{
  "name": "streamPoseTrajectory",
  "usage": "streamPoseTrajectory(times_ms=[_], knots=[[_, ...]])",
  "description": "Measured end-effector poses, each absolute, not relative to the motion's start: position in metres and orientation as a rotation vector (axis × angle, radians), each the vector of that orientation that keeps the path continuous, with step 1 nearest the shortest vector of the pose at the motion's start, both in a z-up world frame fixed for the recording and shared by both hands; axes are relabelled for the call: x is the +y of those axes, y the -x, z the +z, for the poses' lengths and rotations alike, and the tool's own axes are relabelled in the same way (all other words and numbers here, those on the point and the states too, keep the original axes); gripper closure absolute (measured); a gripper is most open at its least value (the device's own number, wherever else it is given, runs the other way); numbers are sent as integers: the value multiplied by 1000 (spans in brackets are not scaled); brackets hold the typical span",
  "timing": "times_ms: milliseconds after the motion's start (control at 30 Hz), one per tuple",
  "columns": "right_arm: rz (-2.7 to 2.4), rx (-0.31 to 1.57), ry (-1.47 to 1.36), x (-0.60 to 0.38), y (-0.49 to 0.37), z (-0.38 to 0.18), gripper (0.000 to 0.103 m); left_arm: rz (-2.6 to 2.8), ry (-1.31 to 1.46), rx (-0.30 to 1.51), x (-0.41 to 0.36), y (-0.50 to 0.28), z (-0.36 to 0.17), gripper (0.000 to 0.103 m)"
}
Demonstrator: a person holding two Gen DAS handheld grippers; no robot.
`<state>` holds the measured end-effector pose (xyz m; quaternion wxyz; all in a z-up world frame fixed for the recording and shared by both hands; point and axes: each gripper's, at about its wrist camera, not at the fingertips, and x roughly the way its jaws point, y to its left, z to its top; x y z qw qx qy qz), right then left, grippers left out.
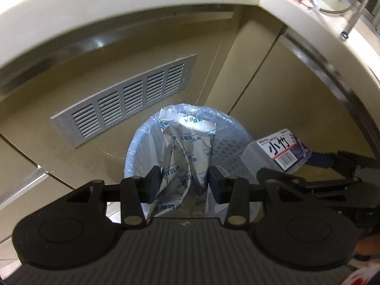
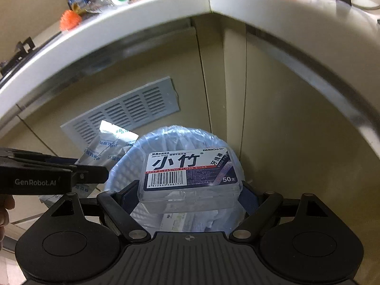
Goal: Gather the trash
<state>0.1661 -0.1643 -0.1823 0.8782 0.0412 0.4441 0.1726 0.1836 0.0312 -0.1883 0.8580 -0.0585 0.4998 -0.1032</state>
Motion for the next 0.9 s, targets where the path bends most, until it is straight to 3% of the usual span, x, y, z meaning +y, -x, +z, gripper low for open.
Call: streamPoseTrajectory(times_ms=[400,500,567,600,700,900], knots=[[321,960,-103,-168,-186,-210,18,-218,103,1070,21,-215,-228,63],[313,963,-109,-170,-190,-214,18,-212,95,1074,18,-221,-235,52],[309,966,-113,-171,-191,-216,18,-200,83,1067,18,-224,-241,38],[308,968,-114,-171,-191,-217,18,-197,74,1068,18,-225,-244,37],[306,974,-114,-170,-193,-218,18,-208,55,1073,19,-226,-249,37],[320,987,-112,-164,-197,-223,18,-228,14,1089,21,-223,-250,48]])
